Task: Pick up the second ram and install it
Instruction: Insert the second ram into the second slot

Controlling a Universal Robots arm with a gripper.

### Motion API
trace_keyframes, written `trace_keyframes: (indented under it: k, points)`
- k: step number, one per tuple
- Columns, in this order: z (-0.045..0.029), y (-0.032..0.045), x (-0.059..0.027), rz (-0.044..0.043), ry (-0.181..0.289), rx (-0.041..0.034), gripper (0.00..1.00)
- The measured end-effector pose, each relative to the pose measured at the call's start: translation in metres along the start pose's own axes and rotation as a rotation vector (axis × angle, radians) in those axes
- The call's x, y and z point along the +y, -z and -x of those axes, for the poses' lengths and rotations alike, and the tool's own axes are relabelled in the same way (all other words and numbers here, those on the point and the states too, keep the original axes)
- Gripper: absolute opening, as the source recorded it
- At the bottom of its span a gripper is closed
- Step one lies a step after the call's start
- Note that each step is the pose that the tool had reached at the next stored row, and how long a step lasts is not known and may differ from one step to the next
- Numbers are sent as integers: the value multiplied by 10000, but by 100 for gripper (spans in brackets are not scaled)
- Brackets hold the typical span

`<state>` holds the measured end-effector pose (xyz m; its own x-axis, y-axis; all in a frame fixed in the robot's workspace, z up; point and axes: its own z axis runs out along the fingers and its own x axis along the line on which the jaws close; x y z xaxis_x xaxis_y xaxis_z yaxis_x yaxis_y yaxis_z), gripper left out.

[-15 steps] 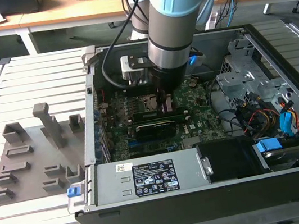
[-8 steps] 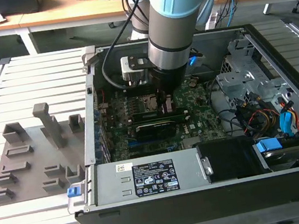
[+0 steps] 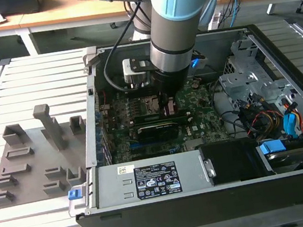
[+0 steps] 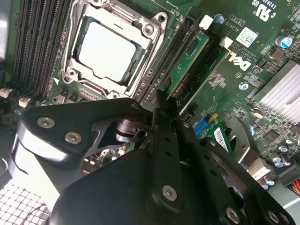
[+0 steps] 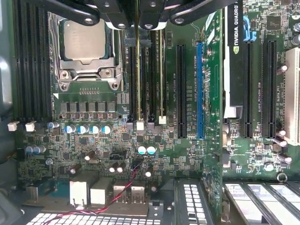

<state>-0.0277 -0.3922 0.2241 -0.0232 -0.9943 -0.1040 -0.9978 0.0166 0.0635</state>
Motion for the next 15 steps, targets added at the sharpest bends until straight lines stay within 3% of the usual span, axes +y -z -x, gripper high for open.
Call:
trace_keyframes:
  k: [2,3,5,6,8,10,11,15]
  points:
    - [1,-4,-1,-4,1,-9,15]
    - [0,-2,0,0,1,-3,21]
    - [0,2,0,1,0,1,21]
    - [4,36,2,1,0,2,21]
    - [27,205,13,1,-3,33,21]
    - [67,314,21,-2,-5,81,21]
    - [83,377,25,-2,-4,91,13]
    - [95,440,29,-4,-6,105,11]
